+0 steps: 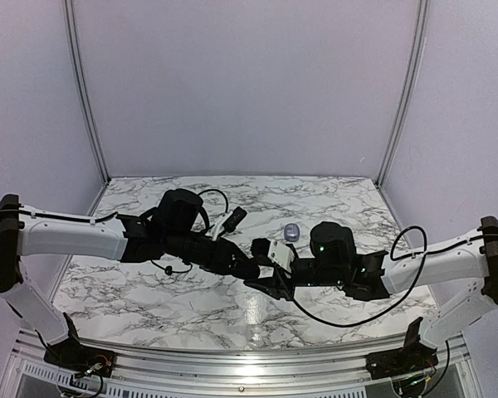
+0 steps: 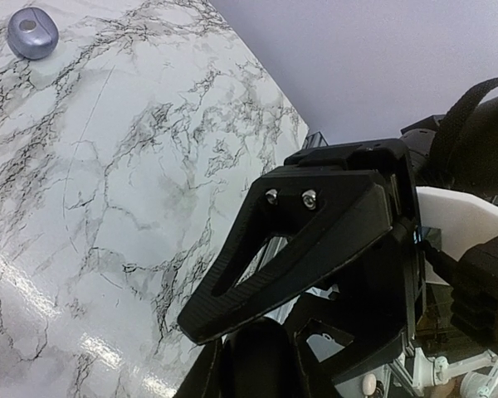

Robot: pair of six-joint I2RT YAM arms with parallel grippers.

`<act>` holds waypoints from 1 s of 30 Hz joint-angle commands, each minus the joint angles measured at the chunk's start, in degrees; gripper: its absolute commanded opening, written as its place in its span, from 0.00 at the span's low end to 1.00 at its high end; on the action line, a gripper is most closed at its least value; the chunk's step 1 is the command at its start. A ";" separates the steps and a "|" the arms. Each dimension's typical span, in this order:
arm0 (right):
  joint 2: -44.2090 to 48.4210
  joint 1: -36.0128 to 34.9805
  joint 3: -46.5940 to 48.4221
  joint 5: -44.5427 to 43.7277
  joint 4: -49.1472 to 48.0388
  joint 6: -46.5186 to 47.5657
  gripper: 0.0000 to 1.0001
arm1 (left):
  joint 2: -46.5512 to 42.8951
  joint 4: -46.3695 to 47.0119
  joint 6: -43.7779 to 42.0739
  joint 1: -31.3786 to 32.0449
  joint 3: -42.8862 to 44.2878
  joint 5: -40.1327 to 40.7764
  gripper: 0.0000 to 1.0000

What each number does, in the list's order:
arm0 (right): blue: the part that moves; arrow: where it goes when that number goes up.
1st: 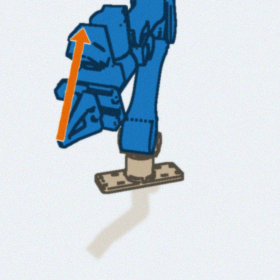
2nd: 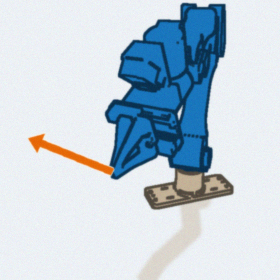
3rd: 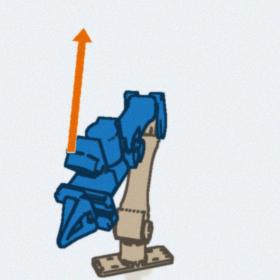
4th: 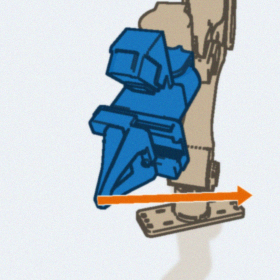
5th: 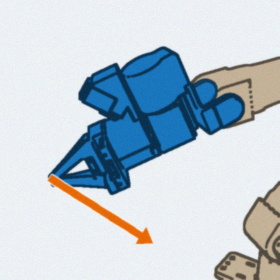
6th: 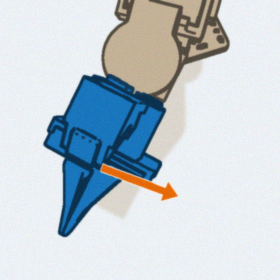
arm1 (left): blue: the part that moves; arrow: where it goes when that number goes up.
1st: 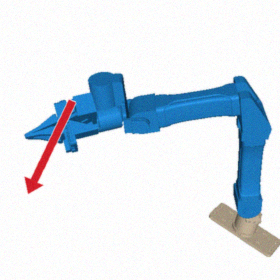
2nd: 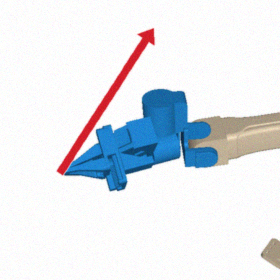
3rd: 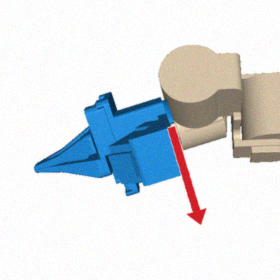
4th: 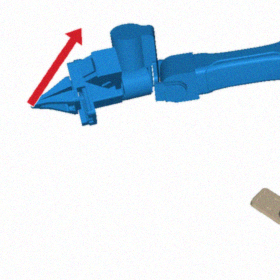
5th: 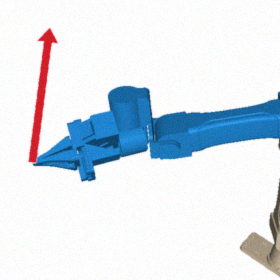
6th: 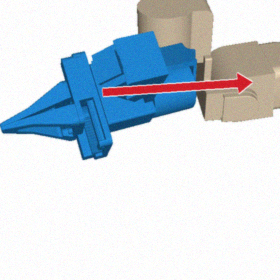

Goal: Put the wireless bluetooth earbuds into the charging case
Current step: Pass from the left arm to the right, then pass from the right arm to the left

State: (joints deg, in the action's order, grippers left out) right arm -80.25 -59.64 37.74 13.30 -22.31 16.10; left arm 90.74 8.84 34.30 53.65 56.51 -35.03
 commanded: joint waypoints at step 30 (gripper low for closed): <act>1.20 -0.66 1.28 -21.51 -8.30 -14.57 0.29 | -9.75 34.65 9.82 1.80 -16.04 27.68 0.62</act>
State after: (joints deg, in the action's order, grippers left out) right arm -79.46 -59.86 37.67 -6.61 -27.55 5.43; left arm 79.50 35.68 43.86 54.17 39.99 -9.98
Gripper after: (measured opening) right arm 0.409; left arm 0.624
